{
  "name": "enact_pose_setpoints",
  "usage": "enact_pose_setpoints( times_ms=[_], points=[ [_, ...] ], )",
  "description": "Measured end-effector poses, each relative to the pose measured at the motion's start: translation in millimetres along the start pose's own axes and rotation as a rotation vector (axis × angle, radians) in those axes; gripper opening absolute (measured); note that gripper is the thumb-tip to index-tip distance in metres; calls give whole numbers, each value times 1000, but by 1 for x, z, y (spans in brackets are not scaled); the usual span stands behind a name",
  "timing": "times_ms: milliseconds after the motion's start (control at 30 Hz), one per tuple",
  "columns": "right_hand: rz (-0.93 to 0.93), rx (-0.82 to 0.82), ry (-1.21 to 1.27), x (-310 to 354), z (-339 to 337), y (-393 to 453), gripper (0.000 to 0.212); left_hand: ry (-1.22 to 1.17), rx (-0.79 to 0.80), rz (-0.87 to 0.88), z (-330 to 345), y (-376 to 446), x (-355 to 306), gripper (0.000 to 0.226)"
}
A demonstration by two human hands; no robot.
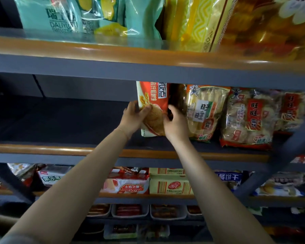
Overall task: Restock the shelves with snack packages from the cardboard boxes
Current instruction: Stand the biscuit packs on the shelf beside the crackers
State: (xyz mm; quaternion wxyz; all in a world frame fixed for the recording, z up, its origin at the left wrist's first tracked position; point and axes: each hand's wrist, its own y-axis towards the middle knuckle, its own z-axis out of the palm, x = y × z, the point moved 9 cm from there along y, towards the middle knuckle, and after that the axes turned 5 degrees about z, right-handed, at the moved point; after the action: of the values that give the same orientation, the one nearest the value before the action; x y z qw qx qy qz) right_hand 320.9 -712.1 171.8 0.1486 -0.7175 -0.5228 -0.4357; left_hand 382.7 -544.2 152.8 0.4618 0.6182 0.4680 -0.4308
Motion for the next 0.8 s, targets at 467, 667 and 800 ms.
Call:
enact_pose_setpoints(
  times_ms=[467, 667, 800],
  points=[
    [-43, -210, -258, 4, -20, -2, 19, -168, 227, 107, 48, 26, -23, 60],
    [-113, -222, -80, 1, -26, -27, 33, -219, 189, 77, 50, 15, -18, 65],
    [-102, -165, -41, -4, -27, -36, 32, -227, 169, 50, 48, 6, -14, 65]
  ],
)
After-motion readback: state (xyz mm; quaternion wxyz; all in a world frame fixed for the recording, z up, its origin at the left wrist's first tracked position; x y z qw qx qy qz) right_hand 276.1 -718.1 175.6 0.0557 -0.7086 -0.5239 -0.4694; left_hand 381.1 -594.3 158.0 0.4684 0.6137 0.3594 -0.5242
